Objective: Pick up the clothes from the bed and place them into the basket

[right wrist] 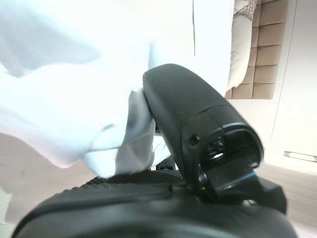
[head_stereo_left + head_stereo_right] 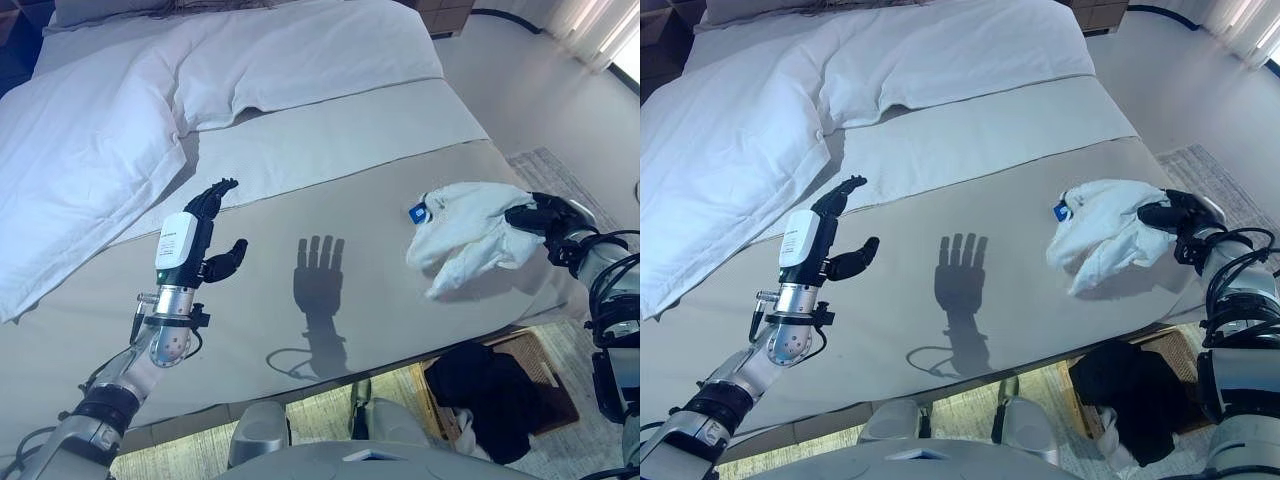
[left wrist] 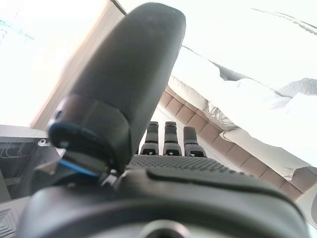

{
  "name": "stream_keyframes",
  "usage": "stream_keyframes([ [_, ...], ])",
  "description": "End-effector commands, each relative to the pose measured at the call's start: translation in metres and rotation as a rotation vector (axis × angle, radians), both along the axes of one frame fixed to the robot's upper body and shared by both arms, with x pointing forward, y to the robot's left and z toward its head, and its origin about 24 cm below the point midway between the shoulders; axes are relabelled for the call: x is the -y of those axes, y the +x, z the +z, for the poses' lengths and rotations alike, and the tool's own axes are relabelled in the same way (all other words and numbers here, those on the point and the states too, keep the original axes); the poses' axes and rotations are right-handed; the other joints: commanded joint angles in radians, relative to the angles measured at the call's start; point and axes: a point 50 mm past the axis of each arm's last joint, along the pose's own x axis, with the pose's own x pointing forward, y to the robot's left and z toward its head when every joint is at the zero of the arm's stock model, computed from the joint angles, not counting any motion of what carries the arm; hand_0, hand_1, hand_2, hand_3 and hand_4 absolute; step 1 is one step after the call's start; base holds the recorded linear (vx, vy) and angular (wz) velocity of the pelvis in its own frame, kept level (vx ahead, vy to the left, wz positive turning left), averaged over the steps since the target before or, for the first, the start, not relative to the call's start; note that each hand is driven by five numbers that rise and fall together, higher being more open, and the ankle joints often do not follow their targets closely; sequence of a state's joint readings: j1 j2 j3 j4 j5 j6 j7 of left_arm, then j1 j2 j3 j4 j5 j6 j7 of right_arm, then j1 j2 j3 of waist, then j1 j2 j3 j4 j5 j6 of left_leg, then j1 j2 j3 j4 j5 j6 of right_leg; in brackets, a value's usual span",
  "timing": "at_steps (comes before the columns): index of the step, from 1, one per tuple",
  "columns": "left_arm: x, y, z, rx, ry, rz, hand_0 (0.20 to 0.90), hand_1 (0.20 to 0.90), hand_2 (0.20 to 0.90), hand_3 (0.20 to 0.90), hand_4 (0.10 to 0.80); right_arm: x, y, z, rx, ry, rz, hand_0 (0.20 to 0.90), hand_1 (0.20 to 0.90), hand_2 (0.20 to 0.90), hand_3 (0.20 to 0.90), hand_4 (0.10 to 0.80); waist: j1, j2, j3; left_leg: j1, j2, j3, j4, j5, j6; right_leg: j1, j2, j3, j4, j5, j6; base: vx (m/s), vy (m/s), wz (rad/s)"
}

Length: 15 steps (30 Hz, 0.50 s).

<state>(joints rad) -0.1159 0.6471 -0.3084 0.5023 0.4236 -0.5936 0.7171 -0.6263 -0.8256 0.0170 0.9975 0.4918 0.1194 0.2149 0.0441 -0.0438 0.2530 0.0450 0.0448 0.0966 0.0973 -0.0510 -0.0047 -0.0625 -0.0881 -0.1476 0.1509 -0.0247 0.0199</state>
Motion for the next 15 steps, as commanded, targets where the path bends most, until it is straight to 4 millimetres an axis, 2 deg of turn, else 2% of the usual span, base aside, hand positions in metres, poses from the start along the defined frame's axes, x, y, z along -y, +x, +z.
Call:
stream_keyframes([
  [1,-0.007,0.001,0.011,0.08,-0.023,0.005,0.9,0.9,0.9,0.9,0.8,0.012,0.002,0.068,0.269,-0.173,0.008,0.3,0.3,0.3,0.2,0.1,-0.019,-0.019,-0.119,-0.011,-0.015,0.01,0.023,-0.052,0.005,0.055,0.026,0.004,0.014,-0.051,0.017,0.019,0.013,-0.05],
  [6,-0.016,-0.001,0.005,0.031,-0.006,0.044,0.9,0.9,0.9,0.9,0.8,0.022,-0.011,0.084,0.34,-0.251,-0.022,0.3,0.3,0.3,0.2,0.1,-0.054,-0.02,-0.135,0.01,-0.005,0.031,-0.023,-0.034,-0.002,0.057,0.027,0.027,-0.021,-0.023,0.032,0.018,0.014,-0.09],
  [9,-0.018,-0.002,0.001,0.021,-0.009,0.053,0.9,0.9,0.9,0.9,0.8,0.02,-0.016,0.093,0.385,-0.286,-0.035,0.3,0.3,0.3,0.2,0.1,-0.079,-0.021,-0.14,0.021,-0.002,0.047,-0.043,-0.028,-0.004,0.055,0.029,0.043,-0.037,-0.007,0.04,0.012,0.016,-0.21],
  [15,-0.021,-0.003,-0.001,0.017,-0.001,0.06,0.9,0.9,0.9,0.9,0.8,0.025,-0.037,0.101,0.406,-0.369,-0.061,0.3,0.3,0.3,0.2,0.1,-0.146,-0.022,-0.147,0.036,0.005,0.086,-0.073,-0.023,-0.004,0.036,0.038,0.099,-0.051,0.016,0.055,0.008,0.023,-0.2],
])
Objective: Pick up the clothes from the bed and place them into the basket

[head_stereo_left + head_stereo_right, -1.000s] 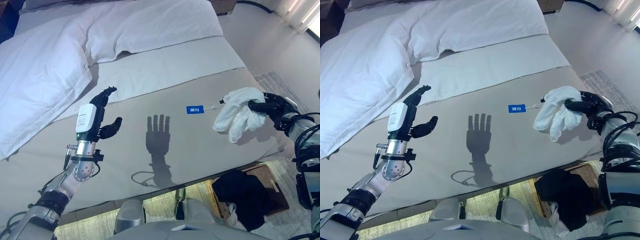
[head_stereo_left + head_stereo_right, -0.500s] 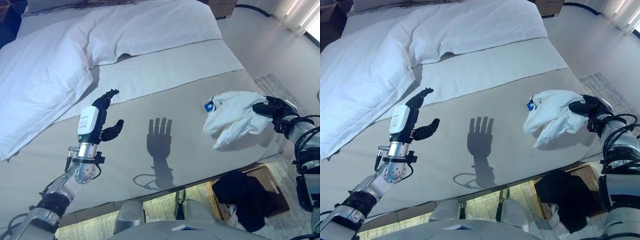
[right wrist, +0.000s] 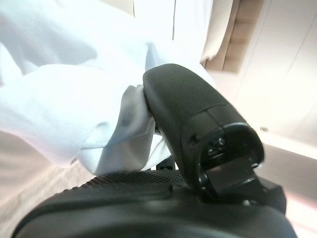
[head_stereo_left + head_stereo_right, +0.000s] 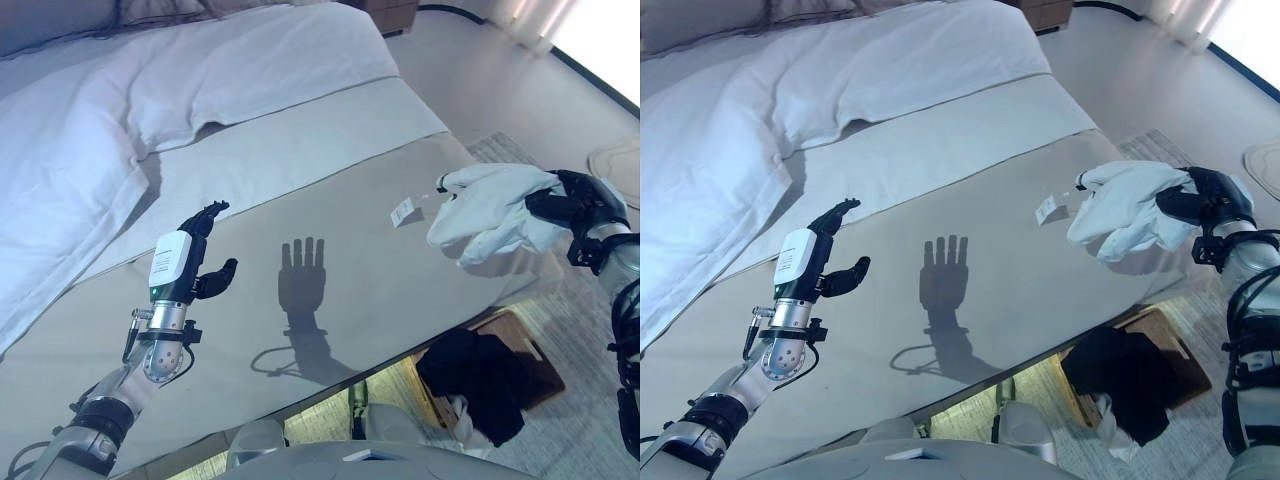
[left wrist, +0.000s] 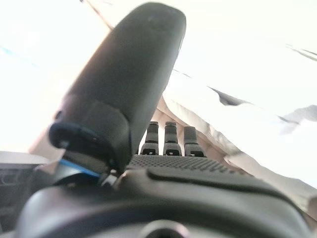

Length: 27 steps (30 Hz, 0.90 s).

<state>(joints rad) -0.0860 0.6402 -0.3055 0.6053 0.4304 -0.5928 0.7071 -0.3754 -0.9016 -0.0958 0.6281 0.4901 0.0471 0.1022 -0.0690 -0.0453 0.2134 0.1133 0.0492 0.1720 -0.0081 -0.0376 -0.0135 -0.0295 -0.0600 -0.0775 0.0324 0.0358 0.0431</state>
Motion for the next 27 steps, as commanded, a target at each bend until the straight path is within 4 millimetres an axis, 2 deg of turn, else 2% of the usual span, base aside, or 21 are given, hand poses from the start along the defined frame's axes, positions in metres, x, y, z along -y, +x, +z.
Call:
stream_keyframes([
  [1,-0.007,0.009,0.023,0.132,-0.025,-0.003,0.9,0.9,0.9,0.9,0.8,0.019,-0.013,0.07,0.229,-0.18,-0.056,0.3,0.3,0.3,0.2,0.1,-0.039,-0.021,-0.108,-0.031,0.001,0.014,0.032,-0.037,0.006,0.0,0.011,0.034,0.068,-0.043,0.033,0.011,0.019,-0.23],
  [10,-0.018,0.014,0.025,0.134,-0.012,0.068,0.9,0.9,0.9,0.9,0.8,0.041,-0.056,0.049,0.184,-0.18,-0.11,0.3,0.3,0.3,0.2,0.1,-0.134,-0.025,-0.116,-0.025,0.01,0.081,0.041,-0.055,0.015,-0.037,0.024,0.116,0.055,-0.009,0.052,0.0,0.003,-0.28],
  [14,-0.02,0.017,0.027,0.119,-0.022,0.084,0.9,0.9,0.9,0.9,0.8,0.046,-0.066,0.042,0.154,-0.167,-0.119,0.3,0.3,0.3,0.2,0.1,-0.16,-0.025,-0.124,-0.021,0.011,0.103,0.047,-0.065,0.017,-0.049,0.028,0.141,0.043,0.008,0.06,0.004,-0.013,-0.33],
  [19,-0.019,0.019,0.027,0.11,-0.028,0.076,0.9,0.9,0.9,0.9,0.8,0.05,-0.07,0.037,0.134,-0.143,-0.128,0.3,0.3,0.3,0.2,0.1,-0.178,-0.021,-0.133,-0.018,0.01,0.124,0.057,-0.08,0.019,-0.059,0.029,0.161,0.032,0.02,0.063,0.016,-0.006,-0.28],
  [27,-0.007,0.026,0.027,0.074,-0.037,0.021,0.9,0.9,0.9,0.9,0.8,0.054,-0.071,0.003,0.039,-0.056,-0.186,0.3,0.3,0.3,0.2,0.1,-0.19,-0.002,-0.147,-0.006,0.006,0.142,0.031,-0.077,0.015,-0.069,0.027,0.171,-0.009,0.054,0.072,0.027,-0.025,-0.08],
])
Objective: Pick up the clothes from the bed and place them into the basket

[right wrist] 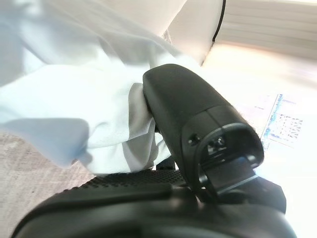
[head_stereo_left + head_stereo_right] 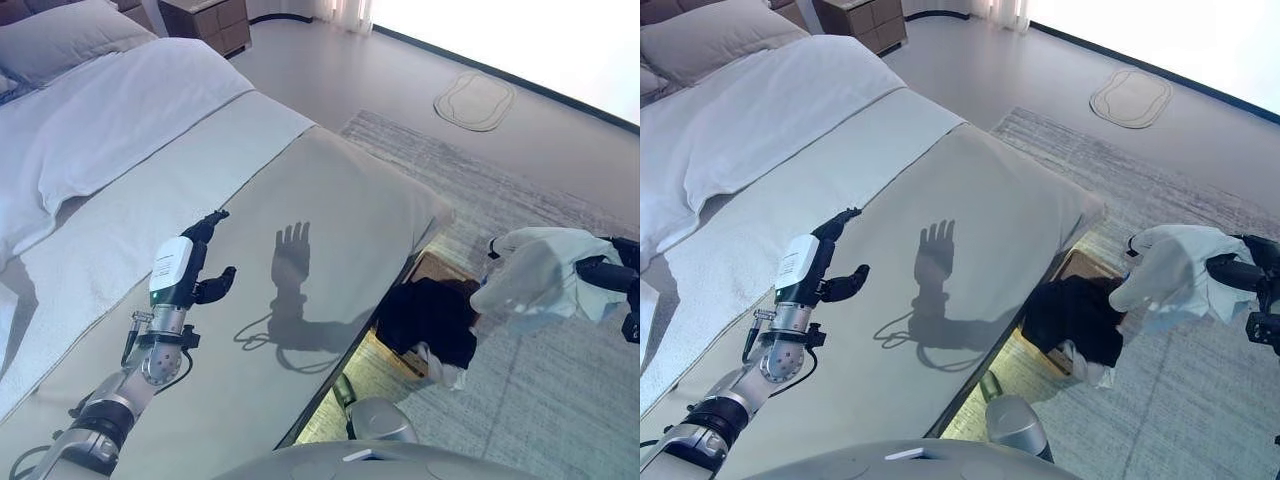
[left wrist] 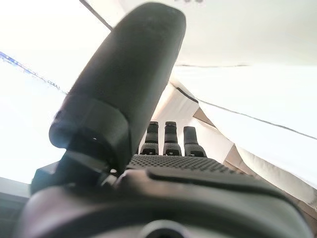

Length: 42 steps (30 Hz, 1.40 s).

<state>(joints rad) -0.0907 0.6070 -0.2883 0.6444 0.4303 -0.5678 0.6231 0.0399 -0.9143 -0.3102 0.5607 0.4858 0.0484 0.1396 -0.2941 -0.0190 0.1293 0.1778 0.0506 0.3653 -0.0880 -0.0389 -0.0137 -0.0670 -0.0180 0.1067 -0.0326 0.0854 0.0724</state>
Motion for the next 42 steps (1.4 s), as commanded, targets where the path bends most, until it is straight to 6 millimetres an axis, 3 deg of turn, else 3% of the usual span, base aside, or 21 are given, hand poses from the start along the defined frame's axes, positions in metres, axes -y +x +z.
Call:
stream_keyframes([
  [1,-0.007,0.026,0.039,0.168,-0.037,0.011,0.9,0.9,0.9,0.9,0.8,0.009,0.022,0.05,0.227,-0.074,-0.022,0.3,0.3,0.3,0.2,0.1,0.036,-0.026,-0.063,-0.07,0.004,-0.05,0.109,-0.074,0.014,-0.033,-0.015,-0.013,0.055,0.005,0.043,0.007,-0.037,0.02],
  [14,0.005,0.034,0.041,0.136,-0.027,-0.044,0.9,0.9,0.9,0.9,0.8,0.01,0.035,0.019,0.04,-0.103,-0.062,0.3,0.3,0.3,0.2,0.1,0.055,0.016,-0.048,-0.092,-0.003,-0.044,0.126,-0.086,0.02,-0.052,-0.026,-0.034,0.056,-0.001,0.039,0.003,-0.051,0.05],
  [22,0.005,0.034,0.046,0.173,-0.03,-0.045,0.9,0.9,0.9,0.9,0.8,0.011,0.029,0.0,-0.046,-0.16,-0.113,0.3,0.3,0.3,0.2,0.1,0.046,0.049,-0.026,-0.093,-0.012,-0.043,0.131,-0.096,0.029,-0.057,-0.033,-0.024,0.05,0.001,0.042,-0.007,-0.02,0.04],
  [31,0.008,0.038,0.054,0.196,-0.036,-0.058,0.9,0.9,0.9,0.9,0.8,0.006,0.037,0.006,-0.003,-0.156,-0.074,0.3,0.3,0.3,0.2,0.1,0.036,0.085,0.0,-0.106,-0.023,-0.044,0.133,-0.1,0.032,-0.068,-0.034,-0.01,0.04,0.004,0.044,-0.029,0.003,-0.02],
  [32,0.01,0.038,0.053,0.196,-0.039,-0.067,0.9,0.9,0.9,0.9,0.8,0.004,0.04,0.006,-0.001,-0.162,-0.066,0.338,0.338,0.338,0.244,0.144,0.031,0.09,0.002,-0.104,-0.024,-0.042,0.131,-0.102,0.032,-0.069,-0.034,-0.005,0.036,0.004,0.045,-0.031,0.006,-0.04],
  [33,0.012,0.038,0.053,0.196,-0.036,-0.075,0.9,0.9,0.9,0.9,0.8,0.003,0.04,0.006,-0.006,-0.166,-0.06,0.465,0.465,0.465,0.392,0.292,0.028,0.092,0.003,-0.104,-0.024,-0.04,0.129,-0.102,0.032,-0.069,-0.034,-0.002,0.035,0.004,0.046,-0.019,0.001,-0.05],
  [34,0.012,0.038,0.053,0.196,-0.036,-0.077,0.9,0.9,0.9,0.9,0.8,0.003,0.04,0.006,-0.009,-0.169,-0.06,0.54,0.54,0.54,0.48,0.38,0.027,0.093,0.003,-0.104,-0.024,-0.04,0.129,-0.102,0.031,-0.068,-0.034,-0.002,0.034,0.004,0.045,-0.012,-0.004,-0.09],
  [35,0.013,0.038,0.054,0.196,-0.032,-0.085,0.9,0.9,0.9,0.9,0.8,0.002,0.04,0.005,-0.017,-0.18,-0.063,0.9,0.9,0.9,0.9,0.8,0.026,0.094,0.003,-0.103,-0.023,-0.039,0.129,-0.102,0.031,-0.068,-0.033,0.0,0.034,0.003,0.045,-0.034,-0.002,-0.1],
  [42,0.023,0.044,0.06,0.219,-0.012,-0.113,0.9,0.9,0.9,0.9,0.8,0.004,0.04,0.008,-0.015,-0.226,-0.074,0.9,0.9,0.9,0.9,0.8,0.01,0.109,0.018,-0.096,-0.022,-0.033,0.116,-0.103,0.031,-0.066,-0.029,0.009,0.025,0.003,0.051,-0.024,0.0,-0.03],
])
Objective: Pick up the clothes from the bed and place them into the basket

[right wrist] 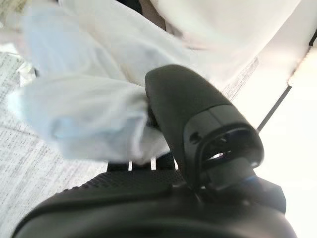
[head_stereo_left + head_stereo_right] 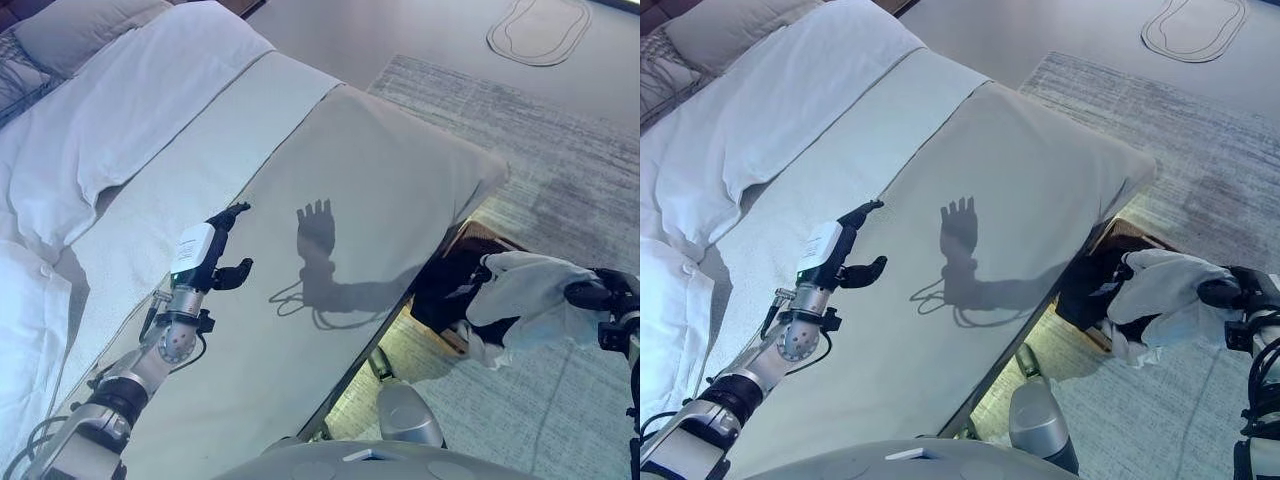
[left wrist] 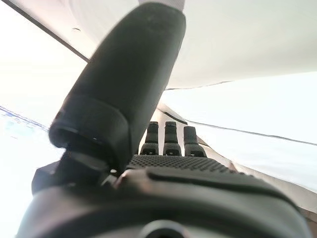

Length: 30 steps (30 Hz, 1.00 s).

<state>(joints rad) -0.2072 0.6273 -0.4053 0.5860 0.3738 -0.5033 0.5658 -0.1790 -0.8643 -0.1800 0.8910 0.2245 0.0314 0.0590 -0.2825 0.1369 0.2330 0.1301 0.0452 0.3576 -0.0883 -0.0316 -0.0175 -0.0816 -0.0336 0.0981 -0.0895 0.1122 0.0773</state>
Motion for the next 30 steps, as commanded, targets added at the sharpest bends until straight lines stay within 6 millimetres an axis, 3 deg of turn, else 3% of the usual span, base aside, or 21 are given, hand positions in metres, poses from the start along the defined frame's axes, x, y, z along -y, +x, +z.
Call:
stream_keyframes([
  [1,-0.002,0.017,0.042,0.2,-0.033,-0.003,0.9,0.9,0.9,0.9,0.8,-0.001,0.029,0.048,0.217,-0.12,0.059,0.9,0.9,0.9,0.9,0.8,-0.001,-0.048,-0.085,-0.052,-0.017,-0.022,0.115,-0.104,0.033,-0.055,-0.014,0.02,0.081,-0.018,0.044,-0.036,0.018,-0.01],
  [10,0.003,0.018,0.043,0.198,-0.042,-0.025,0.9,0.9,0.9,0.9,0.8,-0.001,0.037,0.066,0.248,-0.161,0.067,0.9,0.9,0.9,0.9,0.8,-0.005,-0.044,-0.084,-0.046,-0.014,-0.022,0.105,-0.106,0.029,-0.048,-0.009,0.022,0.073,-0.024,0.046,-0.015,-0.003,0.0],
  [18,0.002,0.016,0.044,0.191,-0.027,-0.036,0.9,0.9,0.9,0.9,0.8,-0.012,0.042,0.066,0.254,-0.198,0.146,0.9,0.9,0.9,0.9,0.8,-0.002,-0.052,-0.091,-0.044,-0.01,-0.017,0.091,-0.089,0.022,-0.047,-0.007,0.023,0.069,-0.02,0.043,0.0,0.0,0.0],
  [27,0.004,0.007,0.036,0.164,-0.042,-0.056,0.9,0.9,0.9,0.9,0.8,-0.055,0.043,0.044,0.334,-0.192,0.284,0.9,0.9,0.9,0.9,0.8,0.017,-0.077,-0.116,-0.033,-0.003,-0.039,0.072,-0.069,0.017,-0.026,-0.001,0.0,0.077,-0.03,0.04,0.004,-0.008,0.07],
  [28,0.006,0.005,0.034,0.159,-0.041,-0.067,0.9,0.9,0.9,0.9,0.8,-0.07,0.044,0.035,0.338,-0.212,0.312,0.9,0.9,0.9,0.9,0.8,0.027,-0.084,-0.122,-0.028,-0.001,-0.05,0.068,-0.064,0.015,-0.016,0.0,-0.012,0.079,-0.033,0.039,0.014,-0.013,0.14],
  [30,0.007,0.002,0.031,0.153,-0.049,-0.065,0.9,0.9,0.9,0.9,0.8,-0.079,0.043,0.031,0.344,-0.235,0.329,0.9,0.9,0.9,0.9,0.8,0.039,-0.09,-0.13,-0.028,-0.002,-0.061,0.064,-0.058,0.015,-0.01,0.0,-0.022,0.08,-0.036,0.038,0.022,-0.009,0.12],
])
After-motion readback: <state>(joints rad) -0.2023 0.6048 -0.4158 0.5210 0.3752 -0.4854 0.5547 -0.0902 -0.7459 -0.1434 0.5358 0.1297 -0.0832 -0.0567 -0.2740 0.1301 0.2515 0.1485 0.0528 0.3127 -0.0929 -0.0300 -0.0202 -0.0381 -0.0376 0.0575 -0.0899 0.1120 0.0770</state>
